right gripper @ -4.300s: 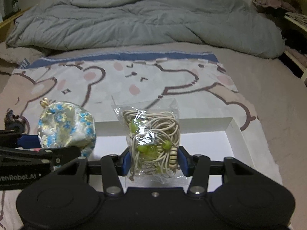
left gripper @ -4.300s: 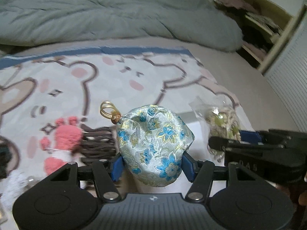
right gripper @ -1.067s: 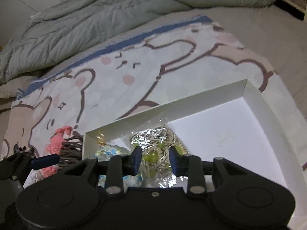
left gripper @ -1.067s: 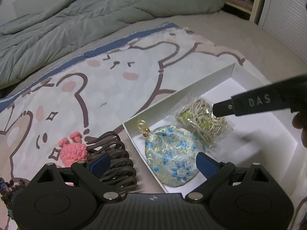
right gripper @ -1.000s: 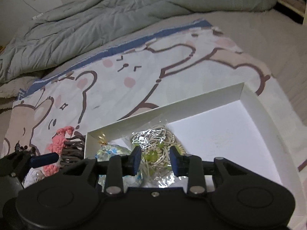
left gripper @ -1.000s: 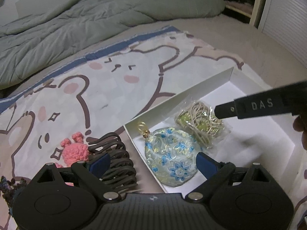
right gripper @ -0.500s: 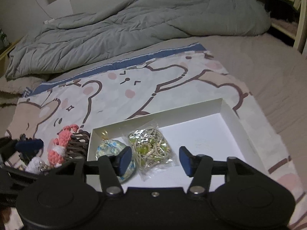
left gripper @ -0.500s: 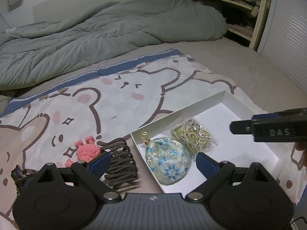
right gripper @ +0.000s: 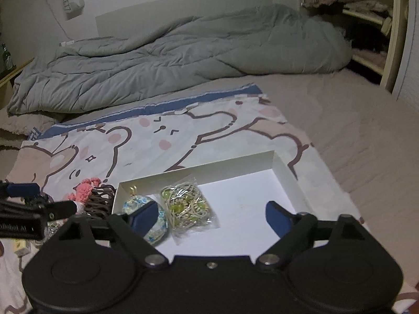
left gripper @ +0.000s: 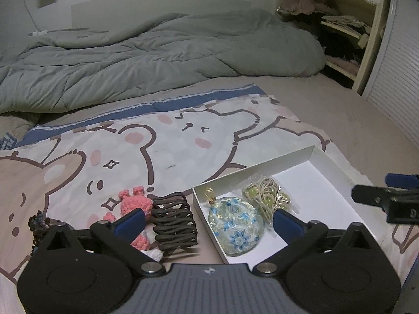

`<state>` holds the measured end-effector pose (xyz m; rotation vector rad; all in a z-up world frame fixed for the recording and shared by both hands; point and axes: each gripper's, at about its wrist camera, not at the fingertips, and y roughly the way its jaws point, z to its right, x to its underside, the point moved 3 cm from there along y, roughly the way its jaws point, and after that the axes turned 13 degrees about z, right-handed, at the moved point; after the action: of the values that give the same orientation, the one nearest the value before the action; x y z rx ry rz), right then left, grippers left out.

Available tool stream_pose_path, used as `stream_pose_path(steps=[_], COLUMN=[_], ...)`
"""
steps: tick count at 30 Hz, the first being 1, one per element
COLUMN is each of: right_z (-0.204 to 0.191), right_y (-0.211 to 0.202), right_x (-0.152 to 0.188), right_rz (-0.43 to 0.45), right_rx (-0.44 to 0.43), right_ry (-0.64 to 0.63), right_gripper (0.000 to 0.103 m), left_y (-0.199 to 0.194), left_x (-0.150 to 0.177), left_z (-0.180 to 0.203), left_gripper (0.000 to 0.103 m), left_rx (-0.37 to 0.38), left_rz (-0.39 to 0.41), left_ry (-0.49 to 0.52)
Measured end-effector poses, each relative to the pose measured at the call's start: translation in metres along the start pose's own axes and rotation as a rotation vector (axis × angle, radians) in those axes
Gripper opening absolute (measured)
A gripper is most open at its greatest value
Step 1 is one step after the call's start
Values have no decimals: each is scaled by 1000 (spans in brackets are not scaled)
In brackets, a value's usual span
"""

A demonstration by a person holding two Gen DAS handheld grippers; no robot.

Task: Organize objects
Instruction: 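Withdraw both tools from the box back toward the remaining items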

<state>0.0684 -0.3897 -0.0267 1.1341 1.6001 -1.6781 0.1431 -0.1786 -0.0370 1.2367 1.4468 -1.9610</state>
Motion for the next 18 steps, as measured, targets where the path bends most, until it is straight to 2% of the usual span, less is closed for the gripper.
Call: stream_pose_path(steps=[5,18], right_z=[1,0], right_y=[-10,-17], right_x=[0,0], right_rz=[22,43], right_rx=[0,16], right_ry=[-15,-17], right_gripper=[103,103], left_y=[-4,-17], left_x=[0,0], left_z=[0,-13], left_gripper=[103,103], left_rx=[2,-14], left_rz=[2,31], left_ry=[-17,-32])
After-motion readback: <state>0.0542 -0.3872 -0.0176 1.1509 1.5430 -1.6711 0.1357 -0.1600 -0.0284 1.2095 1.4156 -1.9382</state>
